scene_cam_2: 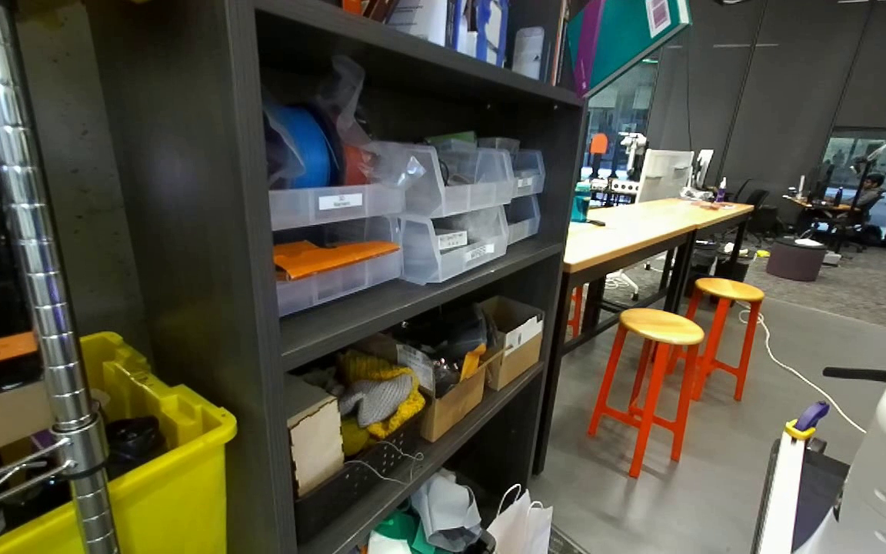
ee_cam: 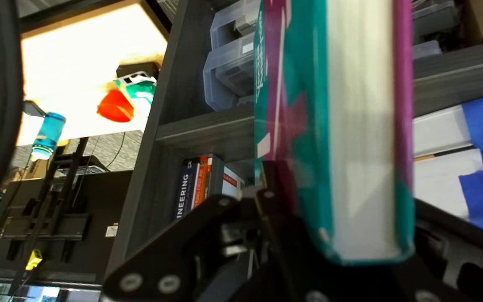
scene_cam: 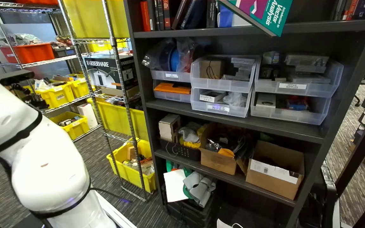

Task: Move the green and purple book to the right side of the shelf.

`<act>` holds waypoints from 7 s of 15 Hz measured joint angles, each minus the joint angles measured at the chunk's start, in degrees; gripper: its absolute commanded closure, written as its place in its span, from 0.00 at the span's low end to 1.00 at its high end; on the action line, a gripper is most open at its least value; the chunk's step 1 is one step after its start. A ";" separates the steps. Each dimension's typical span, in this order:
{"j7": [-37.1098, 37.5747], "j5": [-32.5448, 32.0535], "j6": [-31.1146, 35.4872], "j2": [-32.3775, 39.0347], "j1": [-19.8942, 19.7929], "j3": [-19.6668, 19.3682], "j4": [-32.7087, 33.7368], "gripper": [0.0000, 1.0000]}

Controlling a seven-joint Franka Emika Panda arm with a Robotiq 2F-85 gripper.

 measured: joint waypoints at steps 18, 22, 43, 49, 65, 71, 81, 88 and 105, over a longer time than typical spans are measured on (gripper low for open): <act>-6.31 4.01 4.77 6.75 0.33 -5.03 9.04 0.94; -8.65 6.82 5.94 9.93 0.33 -5.98 11.94 0.94; -25.94 28.24 3.09 32.94 -8.31 -3.73 37.22 0.94; -28.52 29.40 0.45 39.21 -12.10 1.45 45.57 0.94; -33.71 29.40 -1.56 49.16 -13.49 7.06 60.39 0.94; -34.60 30.36 -1.51 49.93 -14.70 7.85 60.81 0.94; -35.24 34.64 -0.73 52.02 -18.26 9.33 61.57 0.05; -35.05 34.66 -0.74 52.17 -18.62 9.41 62.07 0.00; -28.74 34.68 -6.64 51.51 -18.09 12.00 62.82 0.00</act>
